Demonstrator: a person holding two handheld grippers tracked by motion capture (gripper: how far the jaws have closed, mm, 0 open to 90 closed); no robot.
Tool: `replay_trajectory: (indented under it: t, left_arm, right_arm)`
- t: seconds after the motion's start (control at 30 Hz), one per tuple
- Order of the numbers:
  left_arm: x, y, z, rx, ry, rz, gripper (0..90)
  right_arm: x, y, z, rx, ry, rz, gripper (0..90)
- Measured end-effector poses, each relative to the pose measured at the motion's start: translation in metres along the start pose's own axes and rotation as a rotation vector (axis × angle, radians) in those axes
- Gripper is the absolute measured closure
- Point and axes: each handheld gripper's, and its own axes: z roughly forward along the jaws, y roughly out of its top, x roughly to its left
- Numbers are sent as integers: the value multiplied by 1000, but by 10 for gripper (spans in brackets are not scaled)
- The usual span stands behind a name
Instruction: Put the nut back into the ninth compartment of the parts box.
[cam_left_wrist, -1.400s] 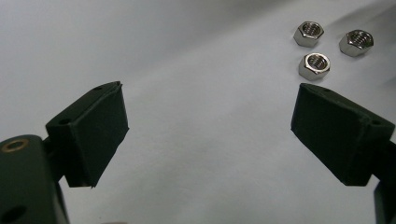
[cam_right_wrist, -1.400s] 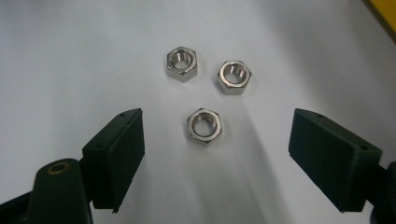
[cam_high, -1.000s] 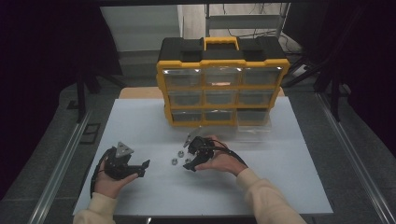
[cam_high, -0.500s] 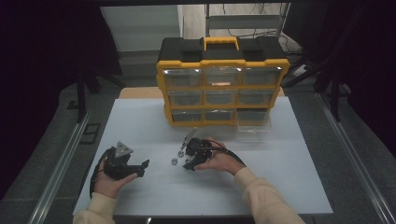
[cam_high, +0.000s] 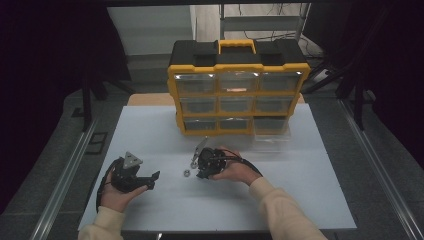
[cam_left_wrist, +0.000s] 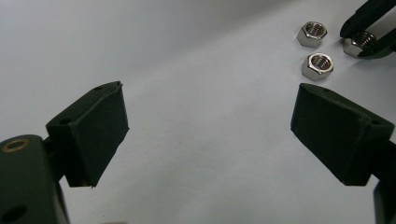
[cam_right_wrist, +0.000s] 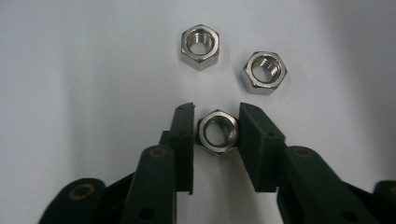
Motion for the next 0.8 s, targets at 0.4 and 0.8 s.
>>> replay_trajectory:
  t: [0.4,0.8]
  left_arm:
    - [0,0,0,-1,2,0,117]
    - [0,0,0,-2,3,-2,116]
  right_arm:
    - [1,0,-6,-1,-7,-16,702]
    - [-3,-5,-34,-40,-10,-13,702]
